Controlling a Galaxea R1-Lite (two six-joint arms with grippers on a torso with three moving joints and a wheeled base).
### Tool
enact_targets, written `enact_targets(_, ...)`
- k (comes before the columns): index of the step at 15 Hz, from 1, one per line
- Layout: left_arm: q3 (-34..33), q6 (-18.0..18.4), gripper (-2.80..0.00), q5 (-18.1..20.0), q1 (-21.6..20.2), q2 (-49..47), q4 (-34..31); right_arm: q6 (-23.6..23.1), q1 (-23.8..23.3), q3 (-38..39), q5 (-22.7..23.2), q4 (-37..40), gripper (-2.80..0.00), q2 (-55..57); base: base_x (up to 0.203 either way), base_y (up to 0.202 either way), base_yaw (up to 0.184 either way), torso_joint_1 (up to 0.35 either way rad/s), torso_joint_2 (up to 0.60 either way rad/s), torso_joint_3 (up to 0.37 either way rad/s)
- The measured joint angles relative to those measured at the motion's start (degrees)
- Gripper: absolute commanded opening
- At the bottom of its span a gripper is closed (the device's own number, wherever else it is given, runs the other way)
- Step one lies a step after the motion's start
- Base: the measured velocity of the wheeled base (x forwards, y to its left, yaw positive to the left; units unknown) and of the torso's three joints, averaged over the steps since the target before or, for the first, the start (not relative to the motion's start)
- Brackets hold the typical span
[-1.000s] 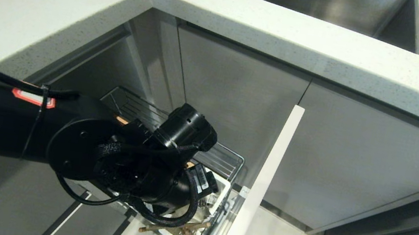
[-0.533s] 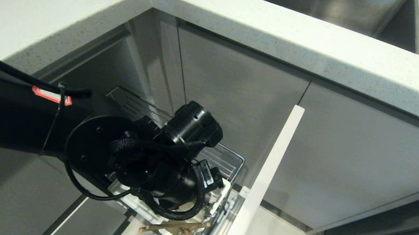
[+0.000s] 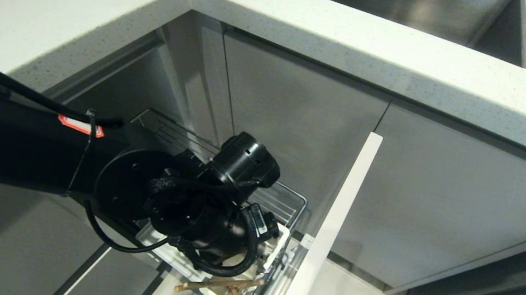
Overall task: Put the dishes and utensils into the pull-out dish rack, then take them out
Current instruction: Take the spoon out of the cupboard
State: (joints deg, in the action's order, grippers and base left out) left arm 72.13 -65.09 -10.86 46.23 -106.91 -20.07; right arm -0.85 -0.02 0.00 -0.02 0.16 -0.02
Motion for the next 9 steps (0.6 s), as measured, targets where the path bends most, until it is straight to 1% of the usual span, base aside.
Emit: enact_targets(9,0.1,0.0,0.0,0.0,-0.3,-0.8,0.0,0.0,0.0,0.0,0.0,0.0,-2.8,0.0,0.0,0.0,0.0,0.0,0.0,0.0)
